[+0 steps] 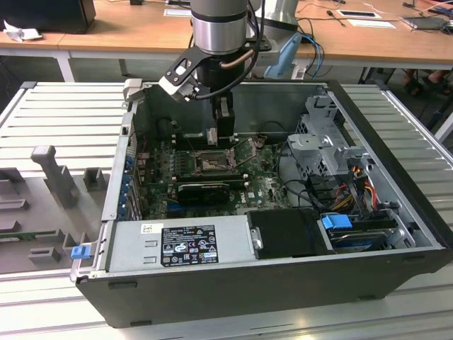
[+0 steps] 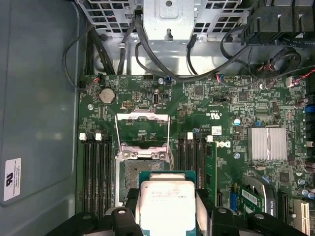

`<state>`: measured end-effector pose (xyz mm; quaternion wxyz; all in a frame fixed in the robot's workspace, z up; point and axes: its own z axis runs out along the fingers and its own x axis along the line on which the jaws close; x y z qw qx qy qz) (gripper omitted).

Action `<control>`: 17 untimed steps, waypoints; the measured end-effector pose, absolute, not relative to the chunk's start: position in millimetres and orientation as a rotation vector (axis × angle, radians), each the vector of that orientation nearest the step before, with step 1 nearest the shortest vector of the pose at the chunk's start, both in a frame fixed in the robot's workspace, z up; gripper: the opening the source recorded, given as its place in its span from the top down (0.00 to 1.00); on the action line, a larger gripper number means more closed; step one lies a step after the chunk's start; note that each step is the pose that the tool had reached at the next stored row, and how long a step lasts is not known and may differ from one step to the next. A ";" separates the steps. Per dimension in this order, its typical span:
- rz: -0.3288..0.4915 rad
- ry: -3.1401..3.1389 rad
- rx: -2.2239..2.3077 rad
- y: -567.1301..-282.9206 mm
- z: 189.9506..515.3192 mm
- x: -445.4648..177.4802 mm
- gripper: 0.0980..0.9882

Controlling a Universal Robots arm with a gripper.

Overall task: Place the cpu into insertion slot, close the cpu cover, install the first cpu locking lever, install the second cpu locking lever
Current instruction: 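Place the cpu into insertion slot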

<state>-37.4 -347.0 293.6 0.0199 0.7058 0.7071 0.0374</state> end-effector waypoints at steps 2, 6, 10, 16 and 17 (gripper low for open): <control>0.116 2.194 2.190 -347.0 292.8 -37.5 0.51; 0.116 2.194 2.190 -347.0 291.6 -37.5 0.51; 0.116 2.194 2.190 -347.0 290.2 -37.5 0.51; 0.116 2.194 2.190 -347.0 288.6 -37.4 0.51; 0.116 2.194 2.190 -347.0 288.3 -37.4 0.51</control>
